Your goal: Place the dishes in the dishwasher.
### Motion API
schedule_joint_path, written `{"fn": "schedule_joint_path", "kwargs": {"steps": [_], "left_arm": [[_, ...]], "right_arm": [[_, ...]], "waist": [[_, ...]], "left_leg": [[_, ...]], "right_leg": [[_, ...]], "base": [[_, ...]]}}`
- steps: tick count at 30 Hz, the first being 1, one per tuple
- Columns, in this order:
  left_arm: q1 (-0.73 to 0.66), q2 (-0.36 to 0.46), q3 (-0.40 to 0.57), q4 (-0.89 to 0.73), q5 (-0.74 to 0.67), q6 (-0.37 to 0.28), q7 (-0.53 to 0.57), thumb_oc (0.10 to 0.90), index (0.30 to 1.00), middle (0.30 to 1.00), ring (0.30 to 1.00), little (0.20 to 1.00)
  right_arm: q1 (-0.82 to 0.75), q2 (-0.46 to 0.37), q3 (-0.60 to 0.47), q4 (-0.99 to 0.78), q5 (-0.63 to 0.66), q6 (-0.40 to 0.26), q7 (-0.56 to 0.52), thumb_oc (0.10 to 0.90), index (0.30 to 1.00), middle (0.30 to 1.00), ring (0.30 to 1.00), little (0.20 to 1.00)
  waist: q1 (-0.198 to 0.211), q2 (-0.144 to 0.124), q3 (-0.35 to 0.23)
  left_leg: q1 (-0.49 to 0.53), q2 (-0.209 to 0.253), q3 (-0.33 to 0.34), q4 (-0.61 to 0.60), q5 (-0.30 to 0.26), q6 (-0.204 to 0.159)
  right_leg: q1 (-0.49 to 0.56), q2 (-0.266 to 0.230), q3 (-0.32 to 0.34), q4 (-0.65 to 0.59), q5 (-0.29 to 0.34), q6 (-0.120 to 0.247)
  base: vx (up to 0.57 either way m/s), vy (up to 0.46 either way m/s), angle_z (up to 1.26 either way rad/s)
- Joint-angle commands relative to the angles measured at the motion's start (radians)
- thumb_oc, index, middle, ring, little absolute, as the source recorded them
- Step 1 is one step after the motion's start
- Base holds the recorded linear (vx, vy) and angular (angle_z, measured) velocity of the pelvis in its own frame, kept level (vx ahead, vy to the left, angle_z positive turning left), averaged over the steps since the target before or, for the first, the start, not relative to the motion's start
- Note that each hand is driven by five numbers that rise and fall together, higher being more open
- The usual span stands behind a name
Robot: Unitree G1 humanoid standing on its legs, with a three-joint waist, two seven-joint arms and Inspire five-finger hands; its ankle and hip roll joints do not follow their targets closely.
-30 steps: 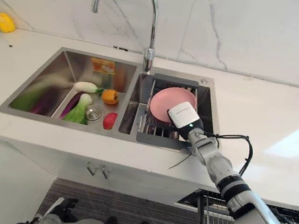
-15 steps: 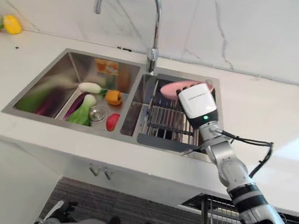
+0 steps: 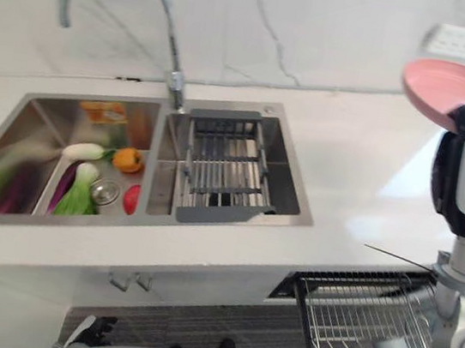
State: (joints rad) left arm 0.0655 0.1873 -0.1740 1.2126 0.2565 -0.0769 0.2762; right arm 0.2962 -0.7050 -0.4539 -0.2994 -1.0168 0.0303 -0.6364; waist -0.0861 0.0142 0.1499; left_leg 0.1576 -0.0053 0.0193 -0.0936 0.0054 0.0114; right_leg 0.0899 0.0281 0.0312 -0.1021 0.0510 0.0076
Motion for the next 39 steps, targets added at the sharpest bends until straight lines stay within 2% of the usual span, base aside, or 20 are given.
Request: {"fn": "schedule_joint_path", "kwargs": {"steps": [1, 2, 3, 7, 8, 10, 11, 13, 16, 18, 20, 24, 29, 39], "left_arm": [[-0.061, -0.001, 0.007, 0.039, 0.025, -0.041, 0.012, 0.8, 0.9, 0.9, 0.9, 0.9], [-0.059, -0.001, 0.018, 0.036, 0.016, -0.043, 0.014, 0.8, 0.9, 0.9, 0.9, 0.9], [-0.054, -0.004, 0.032, 0.03, 0.003, -0.046, 0.013, 0.8, 0.9, 0.9, 0.9, 0.9], [-0.062, -0.004, 0.024, 0.018, 0.001, -0.049, 0.019, 0.8, 0.9, 0.9, 0.9, 0.9], [-0.078, 0.005, 0.004, -0.003, 0.004, -0.049, 0.032, 0.8, 0.9, 0.9, 0.9, 0.9], [-0.079, 0.006, 0.005, -0.004, 0.003, -0.048, 0.033, 0.8, 0.9, 0.9, 0.9, 0.9], [-0.103, 0.014, 0.008, -0.015, -0.025, -0.046, 0.041, 0.8, 0.9, 0.9, 0.9, 0.9], [-0.104, 0.016, 0.01, -0.015, -0.026, -0.046, 0.041, 0.8, 0.9, 0.9, 0.9, 0.9], [-0.126, 0.021, 0.017, -0.038, -0.079, -0.046, 0.055, 0.8, 0.9, 0.9, 0.9, 0.9], [-0.136, 0.022, 0.012, -0.041, -0.083, -0.045, 0.057, 0.8, 0.9, 0.9, 0.9, 0.9], [-0.155, 0.027, -0.006, -0.049, -0.076, -0.044, 0.06, 0.8, 0.9, 0.9, 0.9, 0.9], [-0.164, 0.036, -0.005, -0.053, -0.087, -0.041, 0.063, 0.8, 0.9, 0.9, 0.9, 0.9], [-0.158, 0.035, 0.015, -0.036, -0.145, -0.035, 0.06, 0.8, 0.9, 0.9, 0.9, 0.9], [-0.155, 0.024, -0.001, -0.052, -0.166, -0.043, 0.043, 0.8, 0.9, 0.9, 0.9, 0.9]], "right_arm": [[-0.048, 0.012, -0.073, -0.111, 0.031, 0.023, -0.064, 0.4, 0.3, 0.3, 0.3, 0.3], [-0.023, 0.033, -0.08, -0.108, 0.035, 0.027, -0.055, 0.4, 0.3, 0.3, 0.3, 0.3], [0.027, 0.084, -0.111, -0.099, 0.042, 0.051, -0.06, 0.4, 0.3, 0.3, 0.3, 0.3], [0.021, 0.104, -0.103, -0.083, 0.052, 0.066, -0.072, 0.4, 0.3, 0.3, 0.3, 0.3], [-0.003, 0.117, -0.062, -0.054, 0.077, 0.071, -0.075, 0.4, 0.3, 0.3, 0.3, 0.3], [-0.007, 0.117, -0.059, -0.051, 0.078, 0.071, -0.076, 0.4, 0.3, 0.3, 0.3, 0.3], [-0.031, 0.129, 0.0, -0.021, 0.103, 0.072, -0.066, 0.4, 0.3, 0.3, 0.3, 0.3], [-0.035, 0.13, 0.003, -0.019, 0.102, 0.073, -0.067, 0.4, 0.3, 0.3, 0.3, 0.3], [-0.012, 0.176, 0.054, 0.013, 0.127, 0.075, -0.062, 0.4, 0.3, 0.3, 0.3, 0.3], [-0.015, 0.176, 0.072, 0.02, 0.127, 0.074, -0.06, 0.4, 0.3, 0.3, 0.3, 0.3], [-0.049, 0.148, 0.139, 0.078, 0.126, 0.074, -0.05, 0.4, 0.3, 0.3, 0.3, 0.3], [-0.105, 0.116, 0.229, 0.143, 0.137, 0.064, -0.028, 0.4, 0.3, 0.3, 0.3, 0.3], [-0.139, 0.108, 0.324, 0.223, 0.172, 0.047, 0.007, 0.4, 0.3, 0.3, 0.3, 0.3], [-0.209, 0.066, 0.449, 0.38, 0.179, 0.042, 0.074, 0.4, 0.3, 0.3, 0.3, 0.3]], "waist": [[0.0, -0.047, -0.028], [-0.008, -0.048, -0.017], [-0.041, -0.054, 0.006], [-0.051, -0.054, 0.023], [-0.07, -0.065, 0.06], [-0.067, -0.067, 0.061], [-0.07, -0.077, 0.102], [-0.068, -0.079, 0.103], [-0.057, -0.081, 0.153], [-0.058, -0.08, 0.166], [-0.051, -0.072, 0.201], [-0.029, -0.064, 0.231], [-0.005, -0.046, 0.24], [0.008, -0.01, 0.22]], "left_leg": [[-0.023, 0.057, 0.008, 0.009, 0.008, -0.065], [-0.026, 0.058, 0.03, 0.009, 0.005, -0.064], [-0.036, 0.059, 0.066, 0.008, 0.003, -0.06], [-0.037, 0.061, 0.094, 0.008, -0.014, -0.055], [-0.051, 0.062, 0.126, 0.008, -0.015, -0.049], [-0.052, 0.062, 0.131, 0.008, -0.015, -0.049], [-0.064, 0.062, 0.156, 0.009, -0.013, -0.043], [-0.064, 0.062, 0.159, 0.009, -0.013, -0.042], [-0.069, 0.061, 0.167, 0.01, -0.008, -0.041], [-0.069, 0.059, 0.163, 0.01, -0.008, -0.041], [-0.07, 0.056, 0.164, 0.012, -0.007, -0.041], [-0.068, 0.053, 0.165, 0.015, -0.005, -0.043], [-0.074, 0.053, 0.158, 0.016, 0.0, -0.049], [-0.081, 0.055, 0.135, 0.013, 0.007, -0.062]], "right_leg": [[-0.002, -0.106, 0.071, 0.051, -0.011, 0.141], [-0.022, -0.103, 0.095, 0.056, -0.004, 0.143], [-0.059, -0.095, 0.135, 0.058, 0.012, 0.15], [-0.082, -0.088, 0.164, 0.058, 0.015, 0.156], [-0.127, -0.075, 0.203, 0.069, 0.036, 0.166], [-0.131, -0.074, 0.207, 0.071, 0.037, 0.167], [-0.173, -0.06, 0.239, 0.094, 0.05, 0.173], [-0.175, -0.059, 0.242, 0.097, 0.05, 0.173], [-0.187, -0.06, 0.24, 0.112, 0.048, 0.173], [-0.188, -0.062, 0.235, 0.115, 0.046, 0.173], [-0.195, -0.063, 0.23, 0.123, 0.048, 0.176], [-0.192, -0.068, 0.225, 0.122, 0.055, 0.177], [-0.181, -0.081, 0.202, 0.108, 0.055, 0.174], [-0.158, -0.099, 0.161, 0.084, 0.046, 0.169]], "base": [[-0.07, 0.034, -0.61], [-0.13, 0.079, -1.17], [-0.06, 0.075, -1.13], [-0.08, 0.054, -0.84], [-0.13, 0.038, -0.43], [-0.13, 0.039, -0.41], [-0.12, 0.041, -0.58], [-0.09, 0.03, -0.63], [-0.07, 0.028, -0.21], [-0.06, 0.033, 0.06], [-0.07, 0.037, 0.07], [-0.01, 0.006, -0.01], [0.01, 0.003, 0.06], [0.02, -0.014, 0.14]]}}
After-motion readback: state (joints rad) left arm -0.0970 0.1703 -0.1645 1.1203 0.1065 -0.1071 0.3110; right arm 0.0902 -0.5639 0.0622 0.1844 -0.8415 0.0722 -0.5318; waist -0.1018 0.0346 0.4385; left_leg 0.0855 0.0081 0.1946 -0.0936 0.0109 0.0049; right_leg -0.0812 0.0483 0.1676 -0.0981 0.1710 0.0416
